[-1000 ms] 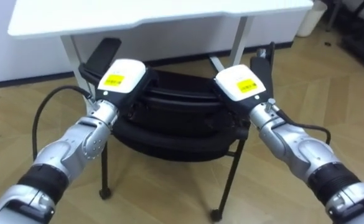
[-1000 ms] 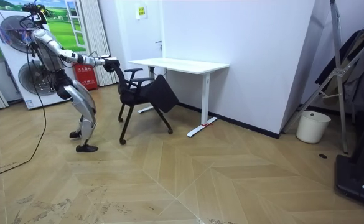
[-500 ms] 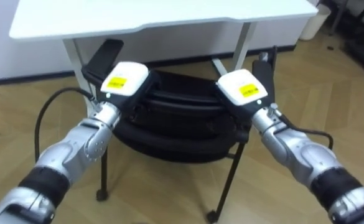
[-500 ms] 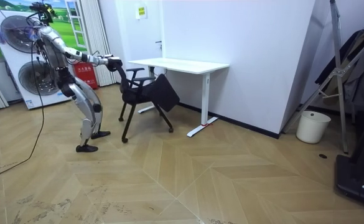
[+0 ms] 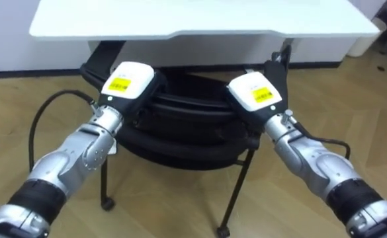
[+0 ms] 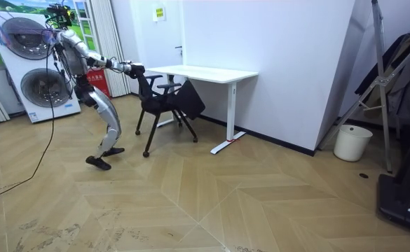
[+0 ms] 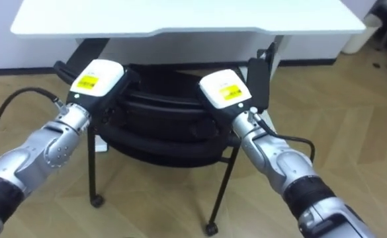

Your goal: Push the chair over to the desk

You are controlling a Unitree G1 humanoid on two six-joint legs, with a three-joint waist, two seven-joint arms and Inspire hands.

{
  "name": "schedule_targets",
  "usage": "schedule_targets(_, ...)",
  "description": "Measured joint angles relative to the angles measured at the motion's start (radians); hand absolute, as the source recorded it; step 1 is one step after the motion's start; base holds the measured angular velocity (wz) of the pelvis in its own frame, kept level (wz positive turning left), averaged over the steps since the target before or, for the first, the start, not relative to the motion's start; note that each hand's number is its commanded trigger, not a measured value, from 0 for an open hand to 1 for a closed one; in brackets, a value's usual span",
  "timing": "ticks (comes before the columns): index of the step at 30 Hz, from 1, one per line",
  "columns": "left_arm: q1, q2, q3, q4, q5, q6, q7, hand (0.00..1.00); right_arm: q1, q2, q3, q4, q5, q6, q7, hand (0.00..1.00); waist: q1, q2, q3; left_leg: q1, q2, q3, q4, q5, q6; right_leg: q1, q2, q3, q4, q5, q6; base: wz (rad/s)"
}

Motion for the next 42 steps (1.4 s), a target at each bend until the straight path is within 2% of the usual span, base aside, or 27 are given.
schedule_targets(2,-0.013,0.001,-0.001,0.02,-0.002,-0.014,0.002,1.0,-0.006,0.0,0.0,0.001,0.0,0.002,-0.003,1.0,0.014,0.006,0.0042,0.015,0.017,-0.017,0.005,-0.019,-0.015,-0.041,0.0,-0.006,-0.067,-0.042,0.008,0.28)
schedule_targets(4,-0.015,0.004,0.001,0.033,0.003,-0.028,0.01,1.0,-0.006,0.002,0.005,0.003,-0.004,0.003,-0.011,1.0,0.017,0.008,0.0058,0.034,0.029,-0.053,0.005,-0.036,-0.039,-0.049,0.007,-0.006,-0.235,-0.049,0.012,0.44)
schedule_targets(6,-0.015,0.014,0.006,0.04,0.003,-0.04,0.024,1.0,-0.013,0.009,0.007,0.004,-0.01,0.001,-0.015,1.0,0.034,-0.002,0.002,0.054,0.044,-0.089,0.014,-0.063,-0.088,-0.041,0.011,0.002,-0.502,-0.006,0.005,0.42)
schedule_targets(7,-0.015,0.016,0.009,0.04,0.002,-0.041,0.028,1.0,-0.02,0.009,0.01,0.005,-0.01,0.001,-0.016,1.0,0.039,0.0,0.0028,0.057,0.053,-0.101,0.025,-0.075,-0.102,-0.042,0.015,0.001,-0.523,0.029,0.006,0.36)
schedule_targets(8,-0.014,0.02,0.013,0.034,-0.001,-0.04,0.03,1.0,-0.032,0.008,0.015,0.009,-0.011,0.0,-0.019,1.0,0.046,-0.001,-0.0047,0.057,0.07,-0.125,0.043,-0.097,-0.136,-0.025,0.03,-0.026,-0.497,0.046,-0.019,0.33)
schedule_targets(9,-0.014,0.022,0.02,0.02,-0.001,-0.037,0.03,1.0,-0.049,0.006,0.015,0.01,-0.011,-0.001,-0.019,1.0,0.058,0.008,-0.0085,0.057,0.105,-0.128,0.041,-0.103,-0.168,-0.022,0.054,-0.052,-0.48,0.02,-0.044,0.37)
schedule_targets(10,-0.014,0.021,0.025,0.013,-0.001,-0.034,0.03,1.0,-0.058,0.004,0.016,0.011,-0.011,-0.002,-0.019,1.0,0.058,0.012,-0.0072,0.055,0.126,-0.122,0.037,-0.102,-0.174,-0.018,0.061,-0.068,-0.477,0.011,-0.052,0.28)
schedule_targets(11,-0.014,0.022,0.032,0.005,0.0,-0.026,0.03,1.0,-0.072,0.002,0.017,0.019,-0.011,-0.003,-0.019,1.0,0.061,0.012,-0.0068,0.059,0.158,-0.097,0.018,-0.092,-0.192,-0.014,0.071,-0.086,-0.474,-0.004,-0.066,0.26)
schedule_targets(12,-0.014,0.019,0.037,0.0,0.0,-0.02,0.028,1.0,-0.083,0.002,0.022,0.023,-0.01,-0.003,-0.017,1.0,0.064,0.012,-0.0065,0.067,0.174,-0.082,-0.001,-0.085,-0.205,-0.011,0.073,-0.098,-0.468,-0.018,-0.075,0.2)
schedule_targets(14,-0.011,0.016,0.043,-0.007,-0.001,-0.011,0.022,1.0,-0.091,-0.001,0.028,0.022,-0.009,-0.003,-0.011,1.0,0.062,0.009,-0.0058,0.076,0.183,-0.072,-0.014,-0.081,-0.214,-0.006,0.066,-0.112,-0.45,-0.042,-0.081,0.17)
schedule_targets(15,-0.009,0.016,0.045,-0.014,-0.001,-0.008,0.019,1.0,-0.091,-0.003,0.029,0.017,-0.008,-0.003,-0.006,1.0,0.063,0.001,-0.0034,0.083,0.19,-0.048,-0.02,-0.079,-0.217,-0.006,0.063,-0.111,-0.434,-0.059,-0.079,0.16)
schedule_targets(18,0.003,0.021,0.05,-0.043,0.001,0.004,0.012,1.0,-0.092,-0.005,0.029,0.009,-0.005,-0.005,0.004,1.0,0.064,-0.009,-0.0033,0.091,0.201,-0.02,-0.028,-0.079,-0.217,-0.006,0.062,-0.107,-0.427,-0.071,-0.077,0.01)
schedule_targets(22,0.045,0.028,0.075,-0.097,0.014,0.019,0.0,1.0,-0.088,-0.002,0.028,-0.007,-0.003,-0.014,0.036,1.0,0.071,-0.023,-0.0058,0.124,0.206,0.011,-0.053,-0.079,-0.217,-0.009,0.073,-0.086,-0.431,-0.077,-0.07,-0.17)
schedule_targets(24,0.076,0.042,0.08,-0.142,0.016,0.033,-0.007,1.0,-0.073,0.002,0.027,-0.028,-0.005,-0.013,0.044,1.0,0.07,-0.025,-0.0077,0.148,0.224,0.014,-0.066,-0.079,-0.221,0.011,0.091,-0.091,-0.438,-0.089,-0.074,-0.05)
schedule_targets(26,0.093,0.046,0.076,-0.155,0.016,0.042,-0.007,1.0,-0.062,0.01,0.027,-0.027,-0.005,-0.012,0.046,1.0,0.067,-0.024,-0.0082,0.173,0.238,0.017,-0.051,-0.074,-0.23,0.042,0.101,-0.104,-0.439,-0.106,-0.079,0.04)
schedule_targets(27,0.101,0.045,0.066,-0.158,0.015,0.049,-0.005,1.0,-0.049,0.011,0.028,-0.027,-0.006,-0.012,0.047,1.0,0.065,-0.017,-0.0116,0.175,0.25,0.014,-0.013,-0.066,-0.226,0.06,0.109,-0.111,-0.438,-0.119,-0.079,0.07)
schedule_targets(29,0.133,0.043,0.062,-0.179,0.015,0.062,-0.004,1.0,-0.028,0.014,0.027,-0.031,-0.008,-0.014,0.055,1.0,0.065,-0.005,-0.0151,0.175,0.262,0.001,0.059,-0.046,-0.202,0.096,0.125,-0.111,-0.434,-0.138,-0.078,-0.07)
schedule_targets(31,0.159,0.042,0.062,-0.193,0.015,0.069,-0.002,1.0,-0.011,0.014,0.026,-0.043,-0.01,-0.019,0.062,1.0,0.065,0.01,-0.0195,0.179,0.271,-0.009,0.106,-0.034,-0.191,0.114,0.14,-0.103,-0.429,-0.149,-0.08,-0.24)
schedule_targets(34,0.179,0.027,0.075,-0.191,0.011,0.072,0.0,1.0,-0.011,0.012,0.026,-0.048,-0.022,-0.025,0.077,1.0,0.058,0.025,-0.0231,0.189,0.256,-0.02,0.128,-0.02,-0.187,0.12,0.143,-0.077,-0.411,-0.16,-0.081,-0.28)
schedule_targets(35,0.184,0.018,0.074,-0.182,0.011,0.076,0.002,1.0,-0.01,0.013,0.029,-0.043,-0.028,-0.025,0.081,1.0,0.054,0.027,-0.0222,0.18,0.252,-0.023,0.159,0.014,-0.177,0.129,0.146,-0.064,-0.415,-0.161,-0.08,-0.23)
schedule_targets(36,0.186,0.012,0.073,-0.17,0.012,0.076,0.004,1.0,-0.009,0.013,0.03,-0.039,-0.03,-0.026,0.092,1.0,0.052,0.028,-0.0218,0.15,0.243,-0.035,0.227,0.082,-0.154,0.139,0.151,-0.047,-0.425,-0.161,-0.08,-0.25)
schedule_targets(37,0.188,0.008,0.072,-0.163,0.012,0.075,0.003,1.0,-0.004,0.013,0.03,-0.038,-0.03,-0.027,0.094,1.0,0.049,0.03,-0.0206,0.129,0.23,-0.053,0.261,0.118,-0.138,0.15,0.151,-0.036,-0.432,-0.16,-0.079,-0.21)
schedule_targets(38,0.194,-0.008,0.066,-0.15,0.012,0.075,0.003,1.0,0.008,0.005,0.03,-0.036,-0.03,-0.035,0.099,1.0,0.046,0.027,-0.0203,0.104,0.18,-0.083,0.272,0.097,-0.126,0.164,0.138,-0.018,-0.44,-0.16,-0.074,-0.14)
schedule_targets(39,0.194,-0.023,0.058,-0.144,0.013,0.073,0.003,1.0,0.019,-0.006,0.029,-0.041,-0.023,-0.048,0.098,1.0,0.042,0.024,-0.0183,0.062,0.117,-0.079,0.224,0.033,-0.117,0.164,0.128,-0.005,-0.443,-0.163,-0.076,-0.19)
schedule_targets(40,0.194,-0.028,0.053,-0.144,0.013,0.072,0.003,1.0,0.025,-0.017,0.028,-0.046,-0.02,-0.049,0.098,1.0,0.04,0.025,-0.0186,0.034,0.088,-0.079,0.193,0.017,-0.116,0.162,0.123,0.004,-0.442,-0.163,-0.073,-0.28)
schedule_targets(41,0.194,-0.033,0.049,-0.147,0.016,0.068,0.002,1.0,0.034,-0.036,0.028,-0.053,-0.014,-0.052,0.098,1.0,0.036,0.028,-0.0208,-0.022,0.04,-0.068,0.106,0.014,-0.114,0.159,0.123,0.016,-0.44,-0.164,-0.062,-0.47)
schedule_targets(42,0.194,-0.028,0.048,-0.157,0.018,0.066,-0.002,1.0,0.039,-0.038,0.027,-0.058,-0.008,-0.053,0.098,1.0,0.04,0.035,-0.0258,-0.056,0.016,-0.056,0.031,0.067,-0.085,0.142,0.126,0.044,-0.415,-0.177,-0.037,-0.58)
